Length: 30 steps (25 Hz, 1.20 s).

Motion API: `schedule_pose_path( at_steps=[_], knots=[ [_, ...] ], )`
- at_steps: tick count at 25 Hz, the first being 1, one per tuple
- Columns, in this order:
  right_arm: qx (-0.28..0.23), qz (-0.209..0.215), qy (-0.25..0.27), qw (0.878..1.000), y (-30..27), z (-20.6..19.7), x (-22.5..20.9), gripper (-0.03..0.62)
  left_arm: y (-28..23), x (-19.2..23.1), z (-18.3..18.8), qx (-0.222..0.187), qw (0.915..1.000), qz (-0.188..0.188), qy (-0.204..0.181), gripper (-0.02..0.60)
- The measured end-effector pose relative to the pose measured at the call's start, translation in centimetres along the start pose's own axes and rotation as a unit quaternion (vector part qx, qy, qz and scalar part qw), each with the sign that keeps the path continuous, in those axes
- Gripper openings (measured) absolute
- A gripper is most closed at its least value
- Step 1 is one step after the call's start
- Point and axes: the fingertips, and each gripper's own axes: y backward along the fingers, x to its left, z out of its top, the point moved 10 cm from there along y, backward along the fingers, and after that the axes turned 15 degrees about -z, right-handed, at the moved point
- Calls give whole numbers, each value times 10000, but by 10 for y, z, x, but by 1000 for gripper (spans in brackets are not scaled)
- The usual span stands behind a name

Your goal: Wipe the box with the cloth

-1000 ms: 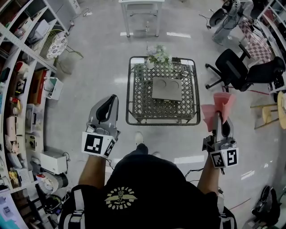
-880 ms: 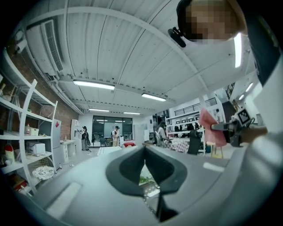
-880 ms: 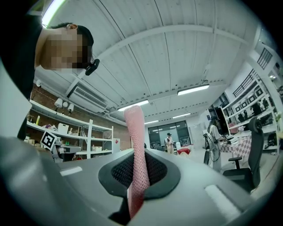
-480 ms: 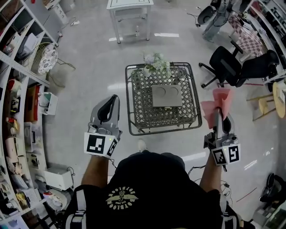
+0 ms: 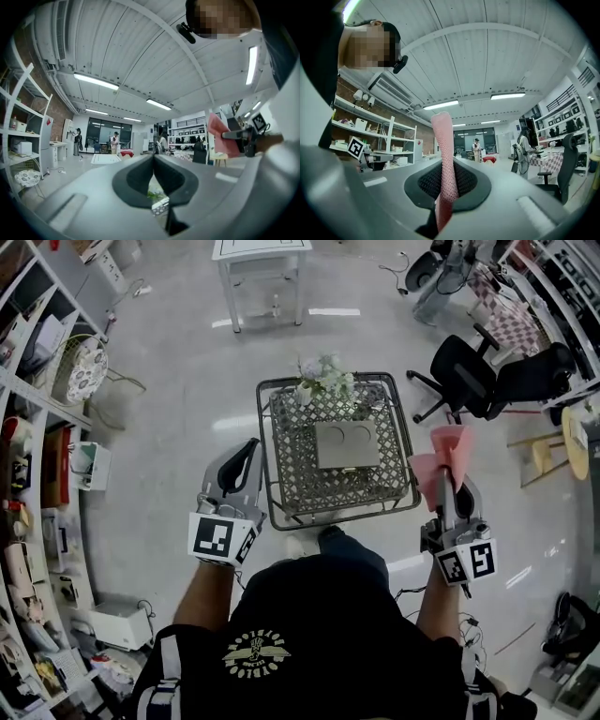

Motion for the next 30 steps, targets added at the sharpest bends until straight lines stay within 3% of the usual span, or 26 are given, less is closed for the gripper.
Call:
schedule_pose_path(
  at_steps=[10, 20, 30],
  knots=[
    [309, 481, -23, 9984, -52, -25, 10, 17, -26, 15, -25, 304, 9992, 167, 174, 0],
    [957, 933, -165, 9909, -113, -67, -2, 17, -81, 24, -58, 740, 9958, 241, 479, 0],
    [1687, 1403, -129, 9755, -185, -145, -27, 17, -137, 38, -112, 1169, 9878, 531, 876, 0]
  ],
)
